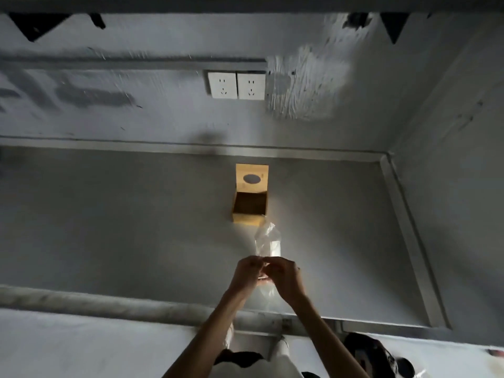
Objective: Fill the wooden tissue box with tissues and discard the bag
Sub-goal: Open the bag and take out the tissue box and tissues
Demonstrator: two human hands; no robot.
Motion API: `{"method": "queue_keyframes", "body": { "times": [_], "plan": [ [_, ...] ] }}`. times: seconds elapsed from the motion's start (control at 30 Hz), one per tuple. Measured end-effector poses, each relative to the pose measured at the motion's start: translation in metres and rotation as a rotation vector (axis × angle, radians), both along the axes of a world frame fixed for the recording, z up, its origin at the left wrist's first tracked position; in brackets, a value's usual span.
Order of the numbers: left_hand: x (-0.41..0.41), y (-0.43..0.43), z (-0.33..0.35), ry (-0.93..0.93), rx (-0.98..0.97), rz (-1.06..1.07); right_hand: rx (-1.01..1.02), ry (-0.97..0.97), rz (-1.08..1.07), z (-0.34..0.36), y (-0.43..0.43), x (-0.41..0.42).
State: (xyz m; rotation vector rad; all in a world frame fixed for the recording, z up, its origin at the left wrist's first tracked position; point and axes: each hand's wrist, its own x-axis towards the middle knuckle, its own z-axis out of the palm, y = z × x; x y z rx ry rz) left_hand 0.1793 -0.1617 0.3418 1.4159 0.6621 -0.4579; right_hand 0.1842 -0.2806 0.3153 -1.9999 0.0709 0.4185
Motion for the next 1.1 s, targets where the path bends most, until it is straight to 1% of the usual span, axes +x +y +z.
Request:
{"method": "queue_keyframes", "body": {
  "times": [0.1, 0.17, 0.2, 0.23, 0.27, 0.4, 0.5, 0.53, 0.57, 0.63, 0.67, 0.7, 0.73, 0.8, 0.9, 0.93, 0.97, 1.0, 1.03, 1.1],
  "plan": [
    [-0.003, -0.002, -0.007, -0.007, 0.031, -0.025, 0.206, 0.111, -0.082, -0.007, -0.012, 0.001],
    [-0.007, -0.007, -0.012, 0.006, 0.043, -0.046, 0.348, 0.289, -0.196, -0.013, -0.016, -0.001],
    [-0.01, -0.012, -0.013, 0.018, 0.061, -0.049, 0.386, 0.374, -0.248, -0.013, -0.017, -0.004],
    [-0.012, -0.016, -0.015, 0.022, 0.067, -0.046, 0.416, 0.417, -0.288, -0.017, -0.016, -0.005],
    [-0.015, -0.02, -0.017, 0.015, 0.073, -0.031, 0.393, 0.404, -0.297, -0.019, -0.014, -0.006],
    [-0.015, -0.017, -0.024, -0.022, 0.133, -0.025, 0.458, 0.414, -0.38, -0.019, -0.008, -0.008],
    [-0.01, -0.006, -0.033, -0.057, 0.266, -0.099, 0.5, 0.364, -0.416, -0.016, -0.001, -0.014],
    [-0.009, -0.006, -0.034, -0.084, 0.335, -0.14, 0.447, 0.315, -0.401, -0.016, 0.002, -0.016],
    [-0.009, -0.006, -0.036, -0.121, 0.39, -0.19, 0.328, 0.255, -0.38, -0.02, 0.005, -0.017],
    [-0.009, -0.008, -0.033, -0.18, 0.475, -0.312, -0.015, 0.138, -0.305, -0.024, 0.008, -0.018],
    [-0.008, -0.008, -0.037, -0.208, 0.516, -0.374, -0.085, 0.113, -0.29, -0.022, 0.01, -0.019],
    [-0.006, -0.007, -0.038, -0.24, 0.536, -0.416, -0.076, 0.094, -0.285, -0.021, 0.013, -0.019],
    [-0.003, -0.004, -0.035, -0.263, 0.524, -0.426, 0.004, 0.106, -0.307, -0.019, 0.013, -0.019],
    [0.007, 0.013, -0.038, -0.285, 0.523, -0.35, 0.194, 0.153, -0.428, -0.02, -0.002, -0.02],
    [0.026, 0.068, -0.048, -0.16, 0.47, -0.016, 0.202, 0.123, -0.665, -0.042, -0.058, -0.022],
    [0.031, 0.088, -0.05, -0.122, 0.499, 0.061, 0.204, 0.133, -0.742, -0.051, -0.077, -0.024],
    [0.034, 0.104, -0.053, -0.086, 0.561, 0.084, 0.217, 0.153, -0.796, -0.062, -0.092, -0.027],
    [0.037, 0.115, -0.057, -0.052, 0.582, 0.094, 0.229, 0.185, -0.834, -0.067, -0.101, -0.031],
    [0.04, 0.121, -0.059, -0.02, 0.574, 0.089, 0.243, 0.221, -0.863, -0.073, -0.106, -0.033],
    [0.046, 0.122, -0.062, 0.05, 0.465, 0.061, 0.278, 0.282, -0.9, -0.077, -0.109, -0.031]
  ]
}}
